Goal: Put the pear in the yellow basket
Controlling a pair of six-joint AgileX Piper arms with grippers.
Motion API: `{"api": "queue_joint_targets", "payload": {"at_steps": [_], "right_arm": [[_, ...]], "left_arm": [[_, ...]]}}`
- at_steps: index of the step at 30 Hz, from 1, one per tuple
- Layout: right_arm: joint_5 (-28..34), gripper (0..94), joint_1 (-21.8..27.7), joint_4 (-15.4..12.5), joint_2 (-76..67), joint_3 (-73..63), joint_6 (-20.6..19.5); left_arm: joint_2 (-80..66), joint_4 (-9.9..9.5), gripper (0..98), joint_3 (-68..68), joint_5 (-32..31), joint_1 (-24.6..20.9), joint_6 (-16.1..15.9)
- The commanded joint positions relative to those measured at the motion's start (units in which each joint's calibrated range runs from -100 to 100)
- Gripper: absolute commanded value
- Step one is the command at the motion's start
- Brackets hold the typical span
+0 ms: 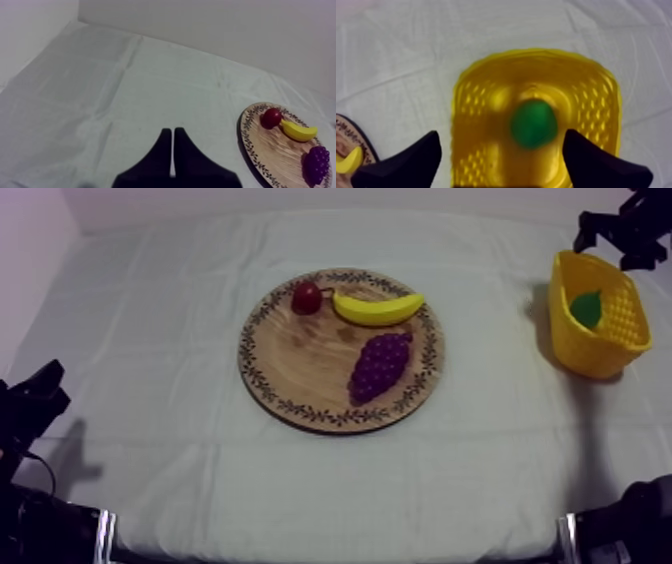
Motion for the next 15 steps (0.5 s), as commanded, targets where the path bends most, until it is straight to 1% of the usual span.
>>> {"api": "queue_joint_targets", "payload": {"at_steps": [1,4,10,13,15], "right_arm": [[-0.1,67.8,-0.1,-0.5,-6.1,2.1,0.7],[0.1,63.9,-0.3,-0.8,-12.8,4.9,0.9],[0.8,58.2,0.4,-2.6,-26.5,10.1,3.0],[0.8,53.8,-0.7,-2.3,-34.9,13.7,3.2],[0.5,47.7,-2.1,-1.6,-40.6,16.4,2.7]], "left_arm": [[0.0,0.01,0.1,0.0,0.0,0.0,0.0],[0.0,0.01,0.1,0.0,0.0,0.0,0.0],[0.0,0.01,0.1,0.0,0.0,0.0,0.0],[0.0,0.01,0.1,0.0,0.0,0.0,0.0],[0.0,0.01,0.1,0.0,0.0,0.0,0.0]]}}
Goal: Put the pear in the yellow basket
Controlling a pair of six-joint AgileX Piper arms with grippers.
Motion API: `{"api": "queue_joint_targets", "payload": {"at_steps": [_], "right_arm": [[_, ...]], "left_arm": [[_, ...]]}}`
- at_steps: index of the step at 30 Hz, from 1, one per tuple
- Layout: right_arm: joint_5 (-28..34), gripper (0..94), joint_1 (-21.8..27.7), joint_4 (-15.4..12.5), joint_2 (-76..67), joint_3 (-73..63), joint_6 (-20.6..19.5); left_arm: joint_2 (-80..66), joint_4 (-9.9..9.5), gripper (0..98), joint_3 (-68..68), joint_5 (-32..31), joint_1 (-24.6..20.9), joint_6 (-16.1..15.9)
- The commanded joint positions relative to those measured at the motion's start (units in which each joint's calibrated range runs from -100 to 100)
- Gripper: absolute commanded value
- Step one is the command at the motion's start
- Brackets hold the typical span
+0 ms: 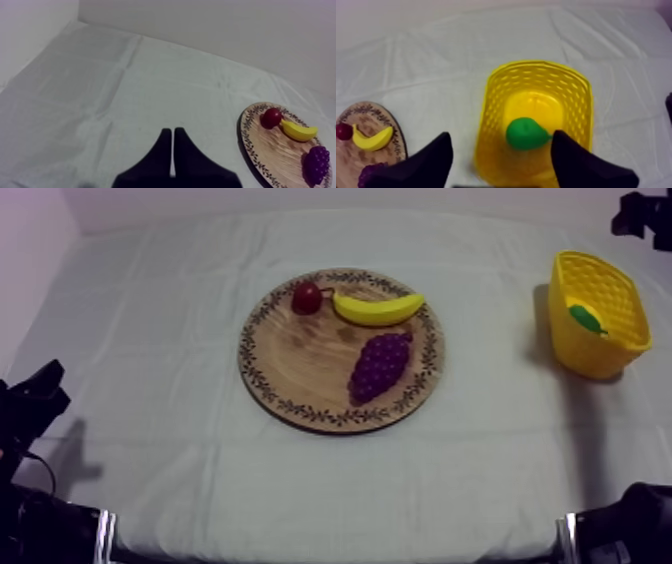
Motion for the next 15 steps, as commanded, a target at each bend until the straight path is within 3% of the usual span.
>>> {"api": "queue_joint_targets", "payload": {"at_steps": [1,8,15], "right_arm": [[-0.5,43.5,-1.8,1.0,-12.3,3.7,-0.6],[-5.7,15.7,-6.3,4.3,-30.2,20.1,-3.1],[-12.3,6.1,-7.4,6.2,-45.2,39.8,-3.5]], "left_arm": [[0.0,0.01,0.1,0.0,0.0,0.0,0.0],[0.0,0.01,0.1,0.0,0.0,0.0,0.0],[0.0,0.01,0.1,0.0,0.0,0.0,0.0]]}}
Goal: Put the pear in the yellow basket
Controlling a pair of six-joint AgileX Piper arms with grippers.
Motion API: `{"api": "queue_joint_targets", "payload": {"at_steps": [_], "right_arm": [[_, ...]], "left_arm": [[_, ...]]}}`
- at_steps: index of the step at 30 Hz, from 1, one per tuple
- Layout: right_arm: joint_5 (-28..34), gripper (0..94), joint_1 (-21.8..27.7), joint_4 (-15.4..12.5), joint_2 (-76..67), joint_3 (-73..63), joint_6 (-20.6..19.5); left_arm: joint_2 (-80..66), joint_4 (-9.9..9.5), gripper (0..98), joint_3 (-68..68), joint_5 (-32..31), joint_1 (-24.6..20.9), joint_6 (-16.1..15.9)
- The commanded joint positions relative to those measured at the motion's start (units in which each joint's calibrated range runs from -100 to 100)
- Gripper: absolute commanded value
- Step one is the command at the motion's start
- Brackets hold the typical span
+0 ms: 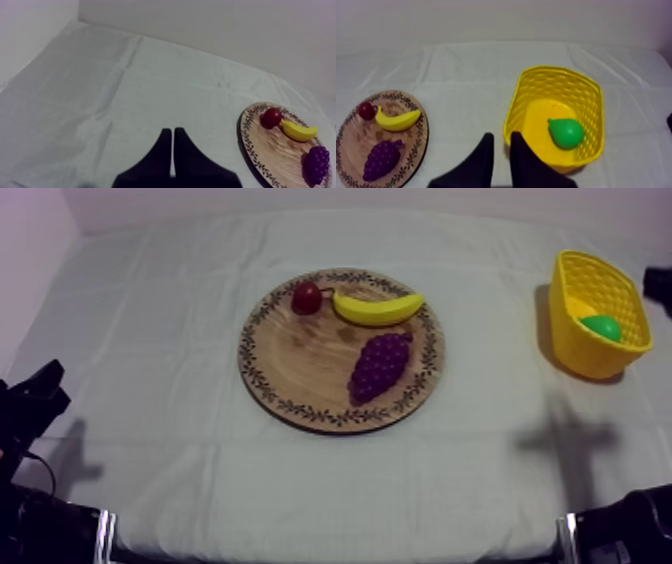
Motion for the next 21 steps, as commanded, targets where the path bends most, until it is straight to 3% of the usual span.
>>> {"api": "queue_joint_targets", "payload": {"at_steps": [1,6,13,21], "right_arm": [[-1.7,5.5,-0.7,0.9,-8.7,11.8,-0.5],[-2.1,3.3,-1.6,2.3,-15.0,19.4,-1.1],[-3.4,0.8,-0.4,2.5,-23.7,29.7,1.1],[-2.5,0.5,-0.1,1.2,-28.8,32.9,1.6]], "left_arm": [[0.0,0.01,0.1,0.0,0.0,0.0,0.0],[0.0,0.01,0.1,0.0,0.0,0.0,0.0],[0.0,0.01,0.1,0.0,0.0,0.0,0.0],[0.0,0.01,0.1,0.0,0.0,0.0,0.0]]}}
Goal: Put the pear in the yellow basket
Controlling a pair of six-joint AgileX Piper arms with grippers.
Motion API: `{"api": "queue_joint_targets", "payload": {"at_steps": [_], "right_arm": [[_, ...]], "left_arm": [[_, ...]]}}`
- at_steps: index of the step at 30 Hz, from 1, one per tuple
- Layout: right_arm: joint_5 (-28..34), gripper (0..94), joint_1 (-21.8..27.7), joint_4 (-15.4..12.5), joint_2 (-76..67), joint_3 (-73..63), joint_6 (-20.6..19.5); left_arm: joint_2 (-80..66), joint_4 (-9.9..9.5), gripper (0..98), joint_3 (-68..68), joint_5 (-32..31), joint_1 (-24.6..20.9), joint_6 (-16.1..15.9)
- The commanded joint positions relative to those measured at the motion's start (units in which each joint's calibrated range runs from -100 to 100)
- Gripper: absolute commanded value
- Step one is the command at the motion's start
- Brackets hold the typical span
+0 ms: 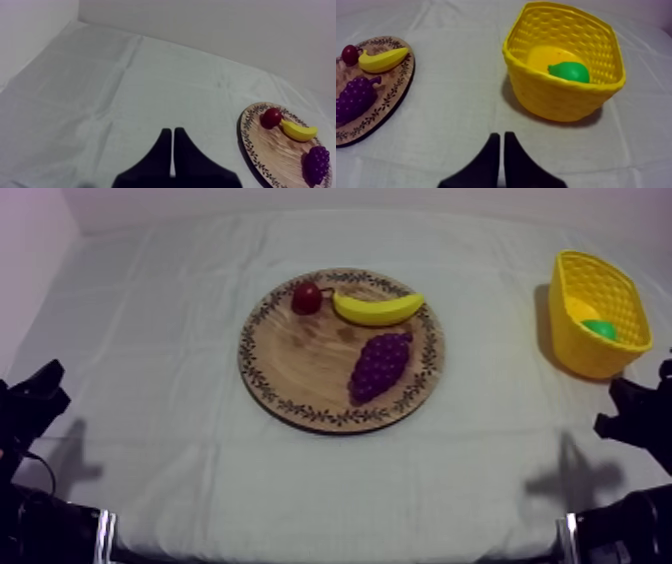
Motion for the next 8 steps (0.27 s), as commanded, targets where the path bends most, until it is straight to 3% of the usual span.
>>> {"api": "queue_joint_targets", "payload": {"at_steps": [1,8], "right_arm": [[0.3,0.5,0.1,-0.1,-1.3,0.0,0.9],[-2.9,0.5,0.9,-0.7,-2.8,1.1,5.6]], "left_arm": [[0.0,0.01,0.1,0.0,0.0,0.0,0.0],[0.0,0.01,0.1,0.0,0.0,0.0,0.0]]}}
